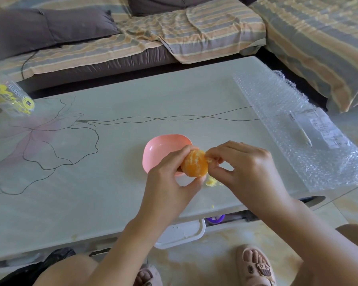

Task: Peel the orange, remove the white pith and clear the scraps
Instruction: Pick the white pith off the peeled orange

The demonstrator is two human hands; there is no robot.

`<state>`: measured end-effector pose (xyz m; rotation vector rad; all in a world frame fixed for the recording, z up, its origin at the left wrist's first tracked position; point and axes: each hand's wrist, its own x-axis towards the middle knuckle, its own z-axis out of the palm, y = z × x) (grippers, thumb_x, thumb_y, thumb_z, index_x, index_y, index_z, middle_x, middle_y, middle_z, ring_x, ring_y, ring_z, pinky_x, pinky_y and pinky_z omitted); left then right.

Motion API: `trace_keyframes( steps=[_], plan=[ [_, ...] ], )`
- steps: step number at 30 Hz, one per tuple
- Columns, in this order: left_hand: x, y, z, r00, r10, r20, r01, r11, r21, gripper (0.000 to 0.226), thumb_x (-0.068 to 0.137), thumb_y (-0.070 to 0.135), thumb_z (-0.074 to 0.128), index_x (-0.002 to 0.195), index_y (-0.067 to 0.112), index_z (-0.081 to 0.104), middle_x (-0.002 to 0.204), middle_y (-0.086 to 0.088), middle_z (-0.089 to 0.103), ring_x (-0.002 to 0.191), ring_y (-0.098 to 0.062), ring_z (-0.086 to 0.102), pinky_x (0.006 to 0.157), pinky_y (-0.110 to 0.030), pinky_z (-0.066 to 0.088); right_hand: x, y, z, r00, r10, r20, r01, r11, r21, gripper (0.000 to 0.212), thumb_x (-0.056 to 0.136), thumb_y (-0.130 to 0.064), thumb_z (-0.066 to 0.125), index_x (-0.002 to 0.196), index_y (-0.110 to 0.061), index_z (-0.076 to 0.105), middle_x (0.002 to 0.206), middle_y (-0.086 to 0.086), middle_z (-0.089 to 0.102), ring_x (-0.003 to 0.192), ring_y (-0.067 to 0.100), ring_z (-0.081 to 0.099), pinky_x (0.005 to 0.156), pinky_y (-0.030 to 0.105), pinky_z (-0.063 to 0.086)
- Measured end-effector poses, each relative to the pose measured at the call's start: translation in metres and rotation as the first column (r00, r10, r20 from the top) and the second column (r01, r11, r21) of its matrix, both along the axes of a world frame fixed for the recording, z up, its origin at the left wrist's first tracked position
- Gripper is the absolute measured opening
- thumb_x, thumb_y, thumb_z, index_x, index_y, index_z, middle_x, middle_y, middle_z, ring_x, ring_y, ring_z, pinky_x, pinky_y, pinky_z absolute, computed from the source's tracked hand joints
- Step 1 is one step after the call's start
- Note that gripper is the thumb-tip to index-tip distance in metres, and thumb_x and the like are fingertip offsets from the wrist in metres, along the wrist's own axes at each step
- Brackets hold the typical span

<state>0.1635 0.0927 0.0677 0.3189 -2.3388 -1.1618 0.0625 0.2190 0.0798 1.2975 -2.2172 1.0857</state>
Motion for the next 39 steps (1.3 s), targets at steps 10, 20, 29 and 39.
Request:
trace_keyframes(
  steps=[10, 20, 29, 39],
  plan=[
    [0.003, -0.003, 0.007, 0.997, -0.081, 0.003, 0.080, 0.988, 0.134, 0.044, 0.075, 0.014, 0.079, 0.113, 0.027, 0.063, 0.102, 0.020, 0.066, 0.097, -0.008, 0.063, 0.084, -0.010, 0.045, 0.000, 0.007, 0.016, 0.903, 0.065, 0.425, -0.033, 0.996, -0.083, 0.020, 0.070, -0.003, 0.073, 0.068, -0.023, 0.072, 0.074, -0.012, 0.067, 0.070, 0.002, 0.061, 0.067, 0.007, 0.044],
    [0.004, -0.006, 0.011, 0.989, -0.144, -0.026, 0.146, 0.956, 0.256, 0.053, 0.072, 0.005, 0.080, 0.114, 0.031, 0.061, 0.108, 0.022, 0.066, 0.100, -0.003, 0.063, 0.089, -0.011, 0.045, 0.000, 0.010, 0.025, 0.814, 0.100, 0.572, -0.049, 0.993, -0.104, 0.019, 0.071, -0.012, 0.069, 0.067, -0.031, 0.069, 0.071, -0.012, 0.069, 0.070, 0.005, 0.063, 0.070, 0.013, 0.049],
    [0.001, -0.010, 0.009, 0.987, -0.155, -0.050, 0.163, 0.926, 0.340, 0.053, 0.066, 0.022, 0.080, 0.113, 0.039, 0.063, 0.115, 0.010, 0.065, 0.108, -0.015, 0.063, 0.091, -0.019, 0.047, -0.005, 0.014, 0.026, 0.749, 0.242, 0.617, -0.190, 0.970, -0.150, 0.018, 0.075, -0.020, 0.077, 0.089, -0.030, 0.071, 0.083, -0.012, 0.071, 0.084, 0.010, 0.065, 0.082, 0.023, 0.052],
    [0.000, -0.007, 0.006, 0.993, -0.117, -0.030, 0.120, 0.918, 0.378, 0.060, 0.063, 0.024, 0.080, 0.116, 0.044, 0.061, 0.117, 0.009, 0.064, 0.105, -0.012, 0.063, 0.093, -0.027, 0.051, -0.002, 0.006, 0.014, 0.740, 0.292, 0.606, -0.129, 0.946, -0.297, 0.014, 0.068, -0.026, 0.075, 0.083, -0.027, 0.075, 0.077, -0.008, 0.066, 0.071, 0.011, 0.062, 0.070, 0.019, 0.049]
  ],
)
